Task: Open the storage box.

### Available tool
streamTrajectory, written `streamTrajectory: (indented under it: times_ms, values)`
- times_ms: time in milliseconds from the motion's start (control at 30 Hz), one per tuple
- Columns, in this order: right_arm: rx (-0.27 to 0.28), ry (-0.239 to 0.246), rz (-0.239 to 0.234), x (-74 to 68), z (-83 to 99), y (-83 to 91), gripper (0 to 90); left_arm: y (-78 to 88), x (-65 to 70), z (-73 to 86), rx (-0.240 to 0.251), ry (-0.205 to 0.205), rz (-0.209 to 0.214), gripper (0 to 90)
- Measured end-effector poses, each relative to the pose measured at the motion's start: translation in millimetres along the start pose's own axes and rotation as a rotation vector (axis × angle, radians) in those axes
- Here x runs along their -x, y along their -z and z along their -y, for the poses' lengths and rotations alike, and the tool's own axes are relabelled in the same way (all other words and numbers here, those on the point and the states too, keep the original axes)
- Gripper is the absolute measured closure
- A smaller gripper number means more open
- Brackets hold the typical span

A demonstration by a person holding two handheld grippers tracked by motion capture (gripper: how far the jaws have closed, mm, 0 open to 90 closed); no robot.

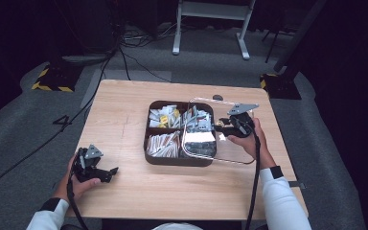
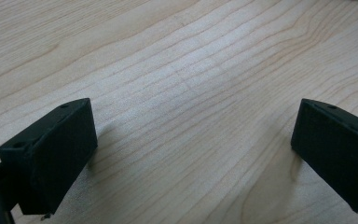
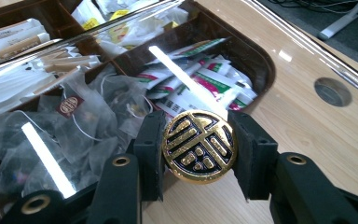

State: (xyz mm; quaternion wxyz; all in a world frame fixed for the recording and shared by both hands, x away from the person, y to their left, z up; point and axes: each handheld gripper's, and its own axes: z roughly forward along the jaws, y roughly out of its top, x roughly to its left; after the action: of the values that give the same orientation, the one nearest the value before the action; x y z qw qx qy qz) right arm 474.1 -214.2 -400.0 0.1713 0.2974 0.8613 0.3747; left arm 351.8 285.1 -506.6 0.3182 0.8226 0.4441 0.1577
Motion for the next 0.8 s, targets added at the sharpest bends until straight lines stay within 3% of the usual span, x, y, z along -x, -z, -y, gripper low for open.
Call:
streamTrajectory:
  times_ms: [800]
  values:
    - [0.002,-0.071,0.061,35.3,42.3,36.4,58.8,0.0,0.0,0.0,0.0,-0.001,0.0,0.5]
